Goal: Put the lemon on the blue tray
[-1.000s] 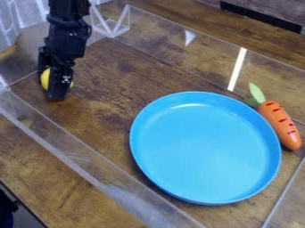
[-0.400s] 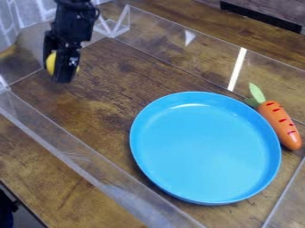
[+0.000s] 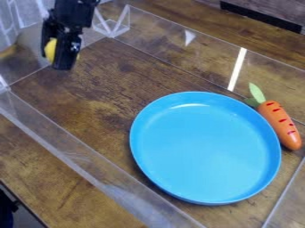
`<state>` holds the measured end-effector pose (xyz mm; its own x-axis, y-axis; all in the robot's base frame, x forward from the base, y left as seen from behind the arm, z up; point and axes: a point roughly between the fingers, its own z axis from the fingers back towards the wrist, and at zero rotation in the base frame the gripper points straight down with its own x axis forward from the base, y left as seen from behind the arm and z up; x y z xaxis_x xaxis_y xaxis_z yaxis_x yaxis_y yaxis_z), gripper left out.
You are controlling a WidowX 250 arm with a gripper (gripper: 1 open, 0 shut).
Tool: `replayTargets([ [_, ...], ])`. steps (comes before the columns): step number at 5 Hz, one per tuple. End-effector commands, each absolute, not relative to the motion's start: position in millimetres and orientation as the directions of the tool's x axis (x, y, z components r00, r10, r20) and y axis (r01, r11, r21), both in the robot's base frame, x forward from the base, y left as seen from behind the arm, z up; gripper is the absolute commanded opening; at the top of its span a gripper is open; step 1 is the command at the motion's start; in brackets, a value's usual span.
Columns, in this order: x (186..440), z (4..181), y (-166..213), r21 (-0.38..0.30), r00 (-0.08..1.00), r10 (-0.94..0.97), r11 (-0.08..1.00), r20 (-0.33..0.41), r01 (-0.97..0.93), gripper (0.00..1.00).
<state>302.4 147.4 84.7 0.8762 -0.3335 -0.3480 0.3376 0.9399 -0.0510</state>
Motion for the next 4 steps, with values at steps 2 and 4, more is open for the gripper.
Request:
replayTargets([
  [2,307.4,145.9,144.3,0.03,0.898,-0.356,0.926,-0.257,0.376,0.0],
  [4,311.0,162.2,123.2,0.016,0.924,-0.286,0.954,-0.252,0.3,0.0],
])
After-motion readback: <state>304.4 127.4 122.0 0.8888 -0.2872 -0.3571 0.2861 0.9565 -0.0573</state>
